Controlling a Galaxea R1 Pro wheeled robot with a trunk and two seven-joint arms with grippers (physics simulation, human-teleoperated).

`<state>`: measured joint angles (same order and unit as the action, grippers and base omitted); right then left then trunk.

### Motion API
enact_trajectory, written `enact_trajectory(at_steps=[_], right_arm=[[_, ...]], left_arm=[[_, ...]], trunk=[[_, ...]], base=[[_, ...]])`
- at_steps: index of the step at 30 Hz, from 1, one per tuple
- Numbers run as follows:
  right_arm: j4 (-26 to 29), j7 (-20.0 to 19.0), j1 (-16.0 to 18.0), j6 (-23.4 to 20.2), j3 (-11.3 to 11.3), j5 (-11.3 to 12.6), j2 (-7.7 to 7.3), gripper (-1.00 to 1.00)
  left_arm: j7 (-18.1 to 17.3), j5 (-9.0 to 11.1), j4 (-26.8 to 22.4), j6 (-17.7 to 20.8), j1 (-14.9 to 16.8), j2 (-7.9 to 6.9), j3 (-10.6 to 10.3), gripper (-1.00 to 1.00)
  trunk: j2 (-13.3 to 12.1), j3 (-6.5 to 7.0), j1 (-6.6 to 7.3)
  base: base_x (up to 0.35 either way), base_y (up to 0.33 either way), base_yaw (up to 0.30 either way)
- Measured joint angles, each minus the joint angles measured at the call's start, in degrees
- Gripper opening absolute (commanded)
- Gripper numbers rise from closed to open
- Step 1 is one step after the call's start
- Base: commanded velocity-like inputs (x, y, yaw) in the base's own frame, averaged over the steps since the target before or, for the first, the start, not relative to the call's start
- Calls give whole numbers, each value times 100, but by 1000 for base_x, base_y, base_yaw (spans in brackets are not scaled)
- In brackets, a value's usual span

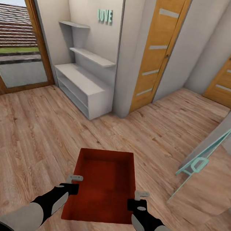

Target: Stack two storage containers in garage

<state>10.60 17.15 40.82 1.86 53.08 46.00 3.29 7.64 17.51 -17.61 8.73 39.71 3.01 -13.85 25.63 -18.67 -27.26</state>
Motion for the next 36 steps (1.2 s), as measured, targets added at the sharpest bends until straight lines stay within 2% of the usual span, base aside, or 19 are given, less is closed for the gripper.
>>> enact_trajectory(at_steps=[36], right_arm=[[-1,0,0,0,-1,-1,1,-100]], left_arm=[[-4,-5,0,0,0,0,4,-100]], trunk=[[0,0,0]], base=[[323,0,0]])
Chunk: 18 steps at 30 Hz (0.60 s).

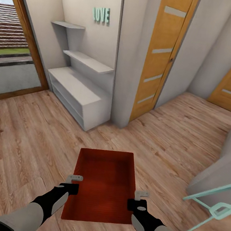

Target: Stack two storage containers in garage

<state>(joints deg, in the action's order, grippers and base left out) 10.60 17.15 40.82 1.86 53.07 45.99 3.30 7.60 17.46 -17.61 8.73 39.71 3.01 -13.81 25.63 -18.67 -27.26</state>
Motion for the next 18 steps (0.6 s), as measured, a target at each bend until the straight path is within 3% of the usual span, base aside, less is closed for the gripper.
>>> enact_trajectory(at_steps=[18], right_arm=[[1,1,0,1,1,1,0,-100]], left_arm=[[0,1,0,-1,0,0,-1,-100]], trunk=[[0,0,0]], base=[[323,0,0]])
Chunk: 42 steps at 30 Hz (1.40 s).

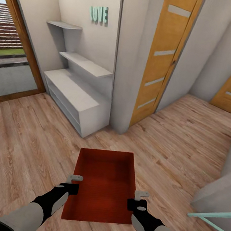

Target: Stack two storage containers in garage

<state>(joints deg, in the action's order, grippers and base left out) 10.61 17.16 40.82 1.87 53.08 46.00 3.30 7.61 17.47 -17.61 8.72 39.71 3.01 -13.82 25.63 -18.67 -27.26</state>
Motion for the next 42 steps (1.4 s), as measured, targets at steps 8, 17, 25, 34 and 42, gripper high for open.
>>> enact_trajectory(at_steps=[8,17,25,34,42], right_arm=[[-1,0,0,0,1,1,0,-100],[9,15,-1,-5,7,0,0,-100],[9,14,-1,-5,4,-3,-1,-100],[6,15,-1,-4,6,1,2,-100],[6,11,-1,-4,2,-3,0,-100]], left_arm=[[2,3,0,1,0,0,-3,-100],[3,18,2,-1,1,-3,-14,-100],[-2,8,3,-2,2,-2,-5,-100],[1,17,2,0,2,-5,-14,-100],[-1,6,2,0,2,-2,-5,-100]], trunk=[[0,0,0],[0,0,0],[0,0,0],[0,0,0],[0,0,0]], base=[[323,0,0],[323,0,-164],[323,0,-284],[323,0,-286],[323,0,-286]])
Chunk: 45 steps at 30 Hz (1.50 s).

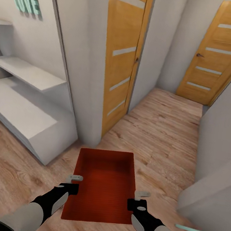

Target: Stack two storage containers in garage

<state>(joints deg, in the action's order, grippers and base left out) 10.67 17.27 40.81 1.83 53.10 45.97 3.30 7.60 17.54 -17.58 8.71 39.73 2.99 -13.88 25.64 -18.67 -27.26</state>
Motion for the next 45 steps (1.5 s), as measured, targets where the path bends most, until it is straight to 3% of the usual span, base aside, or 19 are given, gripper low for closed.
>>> enact_trajectory(at_steps=[6,31,45], right_arm=[[-2,-5,1,-4,-5,-3,0,-100],[7,0,-1,-11,-14,-4,-2,-100],[10,3,-1,-11,-14,-2,-1,-100]], left_arm=[[1,-10,-3,10,-1,1,5,-100],[2,-39,-14,30,1,3,20,-100],[-3,-39,-13,28,1,1,23,-100]], trunk=[[0,0,0],[0,0,-1],[-1,0,-3]], base=[[323,0,-205],[315,0,-29],[60,0,-250]])
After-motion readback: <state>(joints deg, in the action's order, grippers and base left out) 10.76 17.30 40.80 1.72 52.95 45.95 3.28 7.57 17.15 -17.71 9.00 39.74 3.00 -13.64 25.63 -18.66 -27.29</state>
